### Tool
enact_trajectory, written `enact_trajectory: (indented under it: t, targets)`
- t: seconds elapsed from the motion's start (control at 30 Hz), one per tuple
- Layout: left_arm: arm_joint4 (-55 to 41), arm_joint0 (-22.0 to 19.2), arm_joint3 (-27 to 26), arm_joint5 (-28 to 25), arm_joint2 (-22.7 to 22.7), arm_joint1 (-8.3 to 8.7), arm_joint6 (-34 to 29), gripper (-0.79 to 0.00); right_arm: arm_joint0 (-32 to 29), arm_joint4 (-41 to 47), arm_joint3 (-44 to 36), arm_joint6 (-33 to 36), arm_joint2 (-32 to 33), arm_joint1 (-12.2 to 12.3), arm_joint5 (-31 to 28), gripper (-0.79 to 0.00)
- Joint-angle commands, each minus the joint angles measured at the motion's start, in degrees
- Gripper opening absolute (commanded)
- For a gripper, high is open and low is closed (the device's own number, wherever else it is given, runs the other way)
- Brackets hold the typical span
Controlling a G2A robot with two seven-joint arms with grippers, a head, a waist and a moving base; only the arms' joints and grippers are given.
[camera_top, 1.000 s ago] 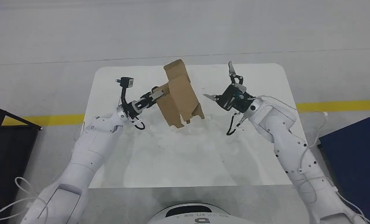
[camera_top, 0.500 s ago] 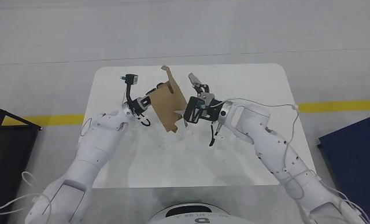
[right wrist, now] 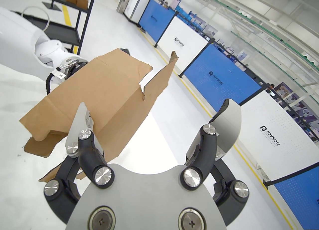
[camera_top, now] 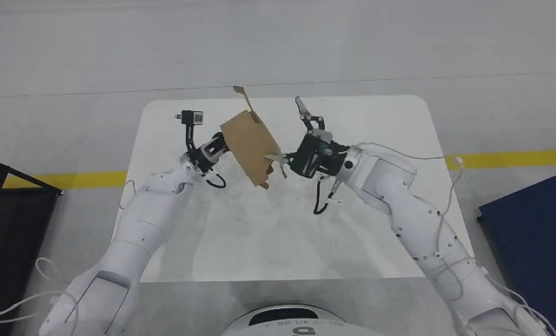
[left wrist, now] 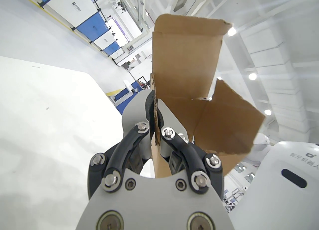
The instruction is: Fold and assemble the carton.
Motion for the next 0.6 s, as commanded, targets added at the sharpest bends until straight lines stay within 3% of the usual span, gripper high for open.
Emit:
enact_trajectory:
  t: [0.0,0.57]
  targets:
    - [-1.7,0.0,-0.4,0.9,0.0,0.24,-0.9,-0.785,-2.1,0.7,-0.3,-3.5,2.8,0.5,-0.1,0.0]
    - [-14.7,1.6,-4.1,7.9,-1.2,1.21,-7.8,-0.785,-3.3,3.3,0.4,-3.7,5.3,0.7,-0.1,0.0]
